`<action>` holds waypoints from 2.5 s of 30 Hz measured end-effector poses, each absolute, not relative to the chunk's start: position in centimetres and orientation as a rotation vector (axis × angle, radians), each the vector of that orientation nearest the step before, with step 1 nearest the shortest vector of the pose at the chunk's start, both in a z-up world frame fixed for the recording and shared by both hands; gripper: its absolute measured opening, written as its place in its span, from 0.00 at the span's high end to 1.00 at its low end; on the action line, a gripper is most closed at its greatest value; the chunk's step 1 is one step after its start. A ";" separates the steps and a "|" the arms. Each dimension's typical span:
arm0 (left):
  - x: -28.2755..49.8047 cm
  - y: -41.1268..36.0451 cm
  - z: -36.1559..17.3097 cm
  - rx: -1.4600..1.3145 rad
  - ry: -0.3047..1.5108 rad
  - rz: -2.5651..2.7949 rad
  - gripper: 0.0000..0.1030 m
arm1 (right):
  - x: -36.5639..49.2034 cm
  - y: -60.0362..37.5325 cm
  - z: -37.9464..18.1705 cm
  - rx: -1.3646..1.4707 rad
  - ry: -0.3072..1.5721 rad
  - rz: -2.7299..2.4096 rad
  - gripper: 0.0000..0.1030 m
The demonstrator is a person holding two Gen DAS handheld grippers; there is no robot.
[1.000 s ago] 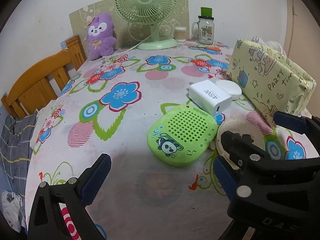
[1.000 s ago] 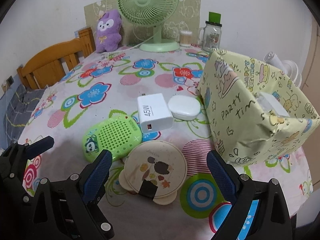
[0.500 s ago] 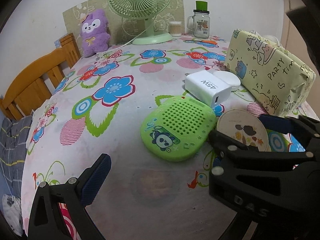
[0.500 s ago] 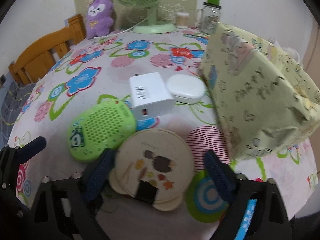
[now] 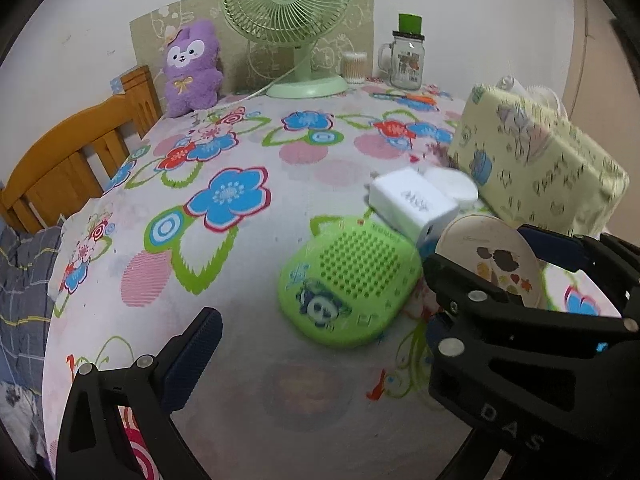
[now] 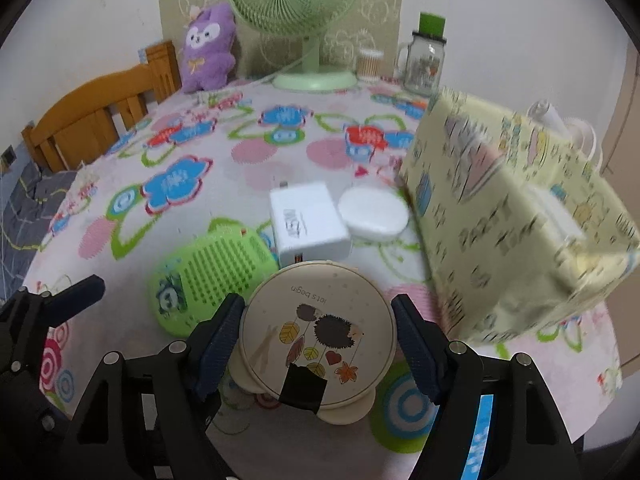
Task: Organize rigid objects
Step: 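Carry the round case into the yellow box with the right tool and open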
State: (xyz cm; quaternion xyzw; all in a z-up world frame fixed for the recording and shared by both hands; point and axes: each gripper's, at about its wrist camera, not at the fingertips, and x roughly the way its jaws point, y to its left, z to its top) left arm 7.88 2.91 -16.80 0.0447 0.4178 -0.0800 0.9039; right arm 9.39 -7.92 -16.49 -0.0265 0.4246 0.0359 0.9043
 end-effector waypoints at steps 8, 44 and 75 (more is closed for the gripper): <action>9.3 1.9 -14.0 0.057 0.831 -0.145 0.00 | 10.6 -8.8 -13.2 -0.067 0.818 0.081 0.26; 13.9 -2.4 -10.7 0.024 0.837 -0.160 0.00 | 14.4 -14.0 -8.6 -0.038 0.770 0.038 0.26; 15.1 -8.0 -11.7 0.104 0.875 -0.133 0.00 | 15.6 -22.5 -12.2 0.099 0.875 -0.025 0.18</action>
